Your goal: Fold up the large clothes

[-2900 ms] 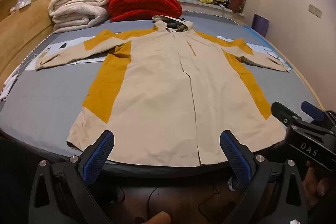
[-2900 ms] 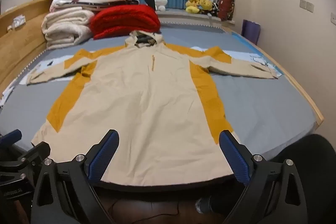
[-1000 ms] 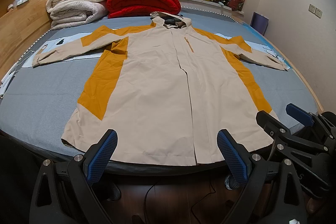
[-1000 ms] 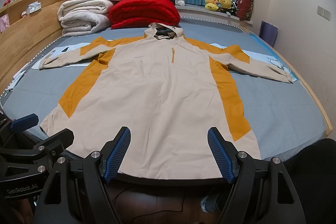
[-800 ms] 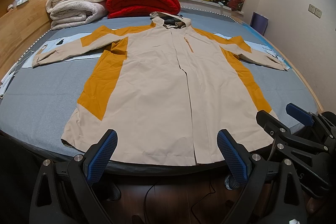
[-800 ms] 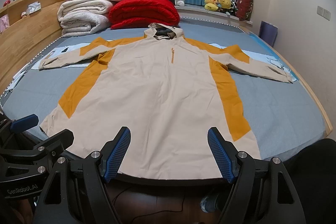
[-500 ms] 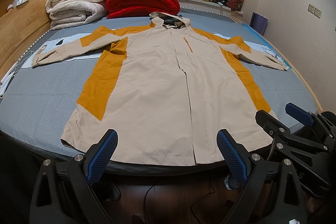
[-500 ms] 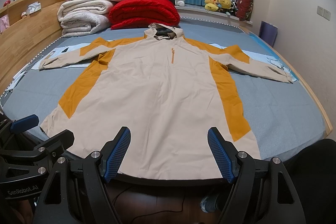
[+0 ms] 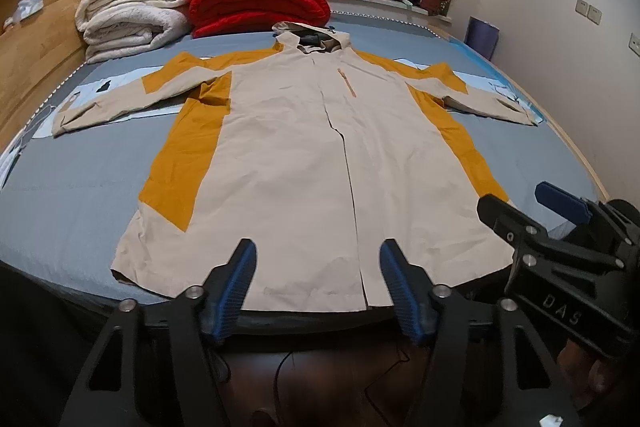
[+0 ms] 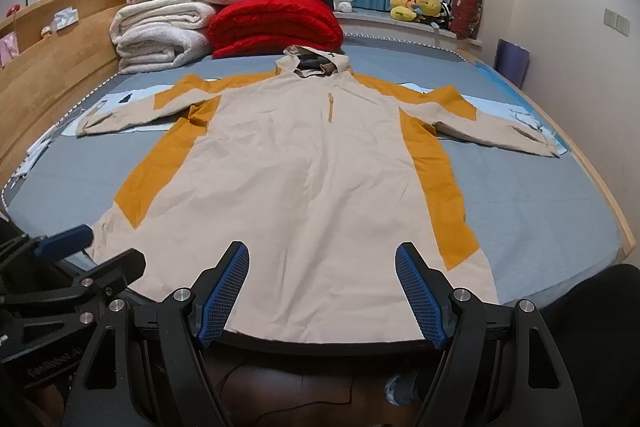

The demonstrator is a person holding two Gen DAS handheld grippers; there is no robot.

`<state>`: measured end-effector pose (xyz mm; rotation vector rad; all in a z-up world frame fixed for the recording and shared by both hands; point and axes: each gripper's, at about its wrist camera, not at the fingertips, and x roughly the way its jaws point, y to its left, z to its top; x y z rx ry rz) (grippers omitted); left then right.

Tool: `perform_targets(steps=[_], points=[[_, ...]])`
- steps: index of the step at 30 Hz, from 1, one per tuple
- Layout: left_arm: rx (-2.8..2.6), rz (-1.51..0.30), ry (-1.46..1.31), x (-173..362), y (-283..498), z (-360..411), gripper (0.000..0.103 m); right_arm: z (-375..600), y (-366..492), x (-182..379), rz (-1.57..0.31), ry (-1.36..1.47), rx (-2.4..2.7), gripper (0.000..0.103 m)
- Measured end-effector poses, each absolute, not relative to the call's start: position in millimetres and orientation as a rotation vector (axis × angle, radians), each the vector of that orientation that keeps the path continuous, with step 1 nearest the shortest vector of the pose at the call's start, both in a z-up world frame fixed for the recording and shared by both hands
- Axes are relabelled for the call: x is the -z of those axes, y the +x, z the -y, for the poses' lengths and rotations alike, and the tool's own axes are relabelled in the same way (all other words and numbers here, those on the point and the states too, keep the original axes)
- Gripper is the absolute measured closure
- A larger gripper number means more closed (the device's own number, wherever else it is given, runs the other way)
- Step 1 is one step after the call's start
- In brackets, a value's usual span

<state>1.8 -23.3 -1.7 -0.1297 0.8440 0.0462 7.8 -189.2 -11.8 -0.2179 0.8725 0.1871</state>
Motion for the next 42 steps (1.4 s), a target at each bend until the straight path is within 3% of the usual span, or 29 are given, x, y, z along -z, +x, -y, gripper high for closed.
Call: perform_targets(steps=[15,18,22,34,42], points=[[-0.040,-0.740,-0.098,-40,16,14,0.056,195,27,-17,-0.850,-0.139,-0.185,0.027],[-0.049,-0.760,-0.183,-41,36,-9,0.062,195,41,-26,-0.836,-0.131,-0.198,0.037],[-0.075,-0.729,-0.194,-52,73,-34,0.071,188,74,-38,-0.806,-0.129,-0.218,0.040],[-0.166,-0.584,-0.138,-77,198,-118,0.071,156,225,-54,-0.721,-0.135,-0.225,0.040],[-0.249,-0.673,-0.210,-40,265,-217,0.071,121,320,-49,-0.661,-0.154,-0.236,0.040]])
